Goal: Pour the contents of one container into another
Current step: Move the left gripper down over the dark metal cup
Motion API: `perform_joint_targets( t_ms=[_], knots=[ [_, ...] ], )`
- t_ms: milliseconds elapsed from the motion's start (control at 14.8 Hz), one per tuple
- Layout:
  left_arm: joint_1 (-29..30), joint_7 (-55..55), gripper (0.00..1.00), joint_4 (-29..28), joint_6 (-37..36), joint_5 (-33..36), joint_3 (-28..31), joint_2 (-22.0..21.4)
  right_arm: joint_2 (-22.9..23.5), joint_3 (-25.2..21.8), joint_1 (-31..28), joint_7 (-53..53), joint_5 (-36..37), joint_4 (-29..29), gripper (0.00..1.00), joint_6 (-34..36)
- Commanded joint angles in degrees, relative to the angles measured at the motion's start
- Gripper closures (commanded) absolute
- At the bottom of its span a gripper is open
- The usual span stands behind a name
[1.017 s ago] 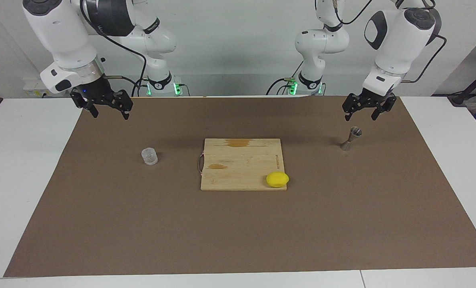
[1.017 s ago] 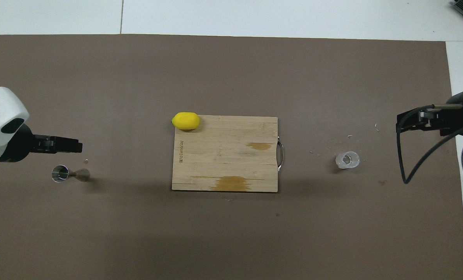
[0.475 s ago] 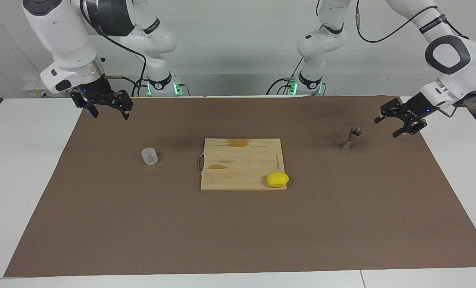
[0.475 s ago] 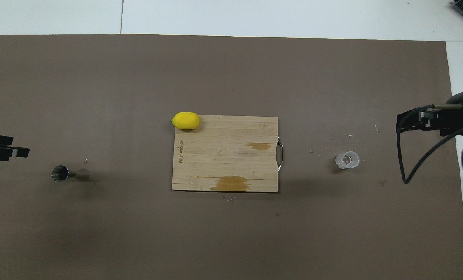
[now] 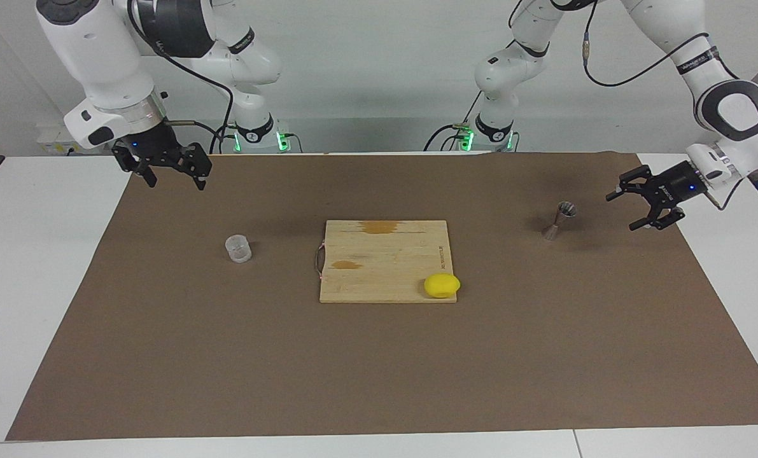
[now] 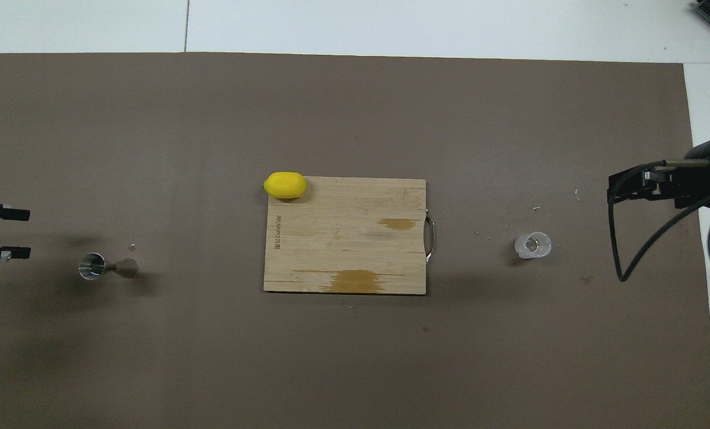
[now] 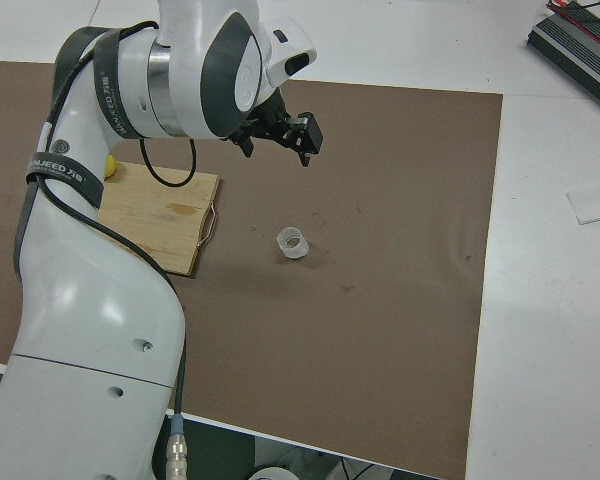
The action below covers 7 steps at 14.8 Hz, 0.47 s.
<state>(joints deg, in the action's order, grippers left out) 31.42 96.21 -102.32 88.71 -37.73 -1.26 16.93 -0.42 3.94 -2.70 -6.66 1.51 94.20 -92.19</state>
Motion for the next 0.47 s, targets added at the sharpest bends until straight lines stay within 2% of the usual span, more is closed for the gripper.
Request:
perform_joint_targets(
  t_ms=[0, 203, 407],
  knots=[
    [1.7, 11.0, 0.00, -1.3, -3.5, -2.1, -0.6, 1.1, -0.7, 0.5, -0.6, -1.3, 0.5, 0.7, 0.00, -0.2],
    [1.7, 21.6, 0.00, -9.6, -3.7, -5.8, -0.6, -1.6, -0.7, 0.5, -0.5, -1.3, 0.5, 0.7, 0.00, -0.2],
    [0.8, 28.0, 0.00, -13.1, -2.6, -7.9, -0.7, -2.9, -0.7, 0.5, -0.5, -1.3, 0.5, 0.7, 0.00, -0.2]
  ],
)
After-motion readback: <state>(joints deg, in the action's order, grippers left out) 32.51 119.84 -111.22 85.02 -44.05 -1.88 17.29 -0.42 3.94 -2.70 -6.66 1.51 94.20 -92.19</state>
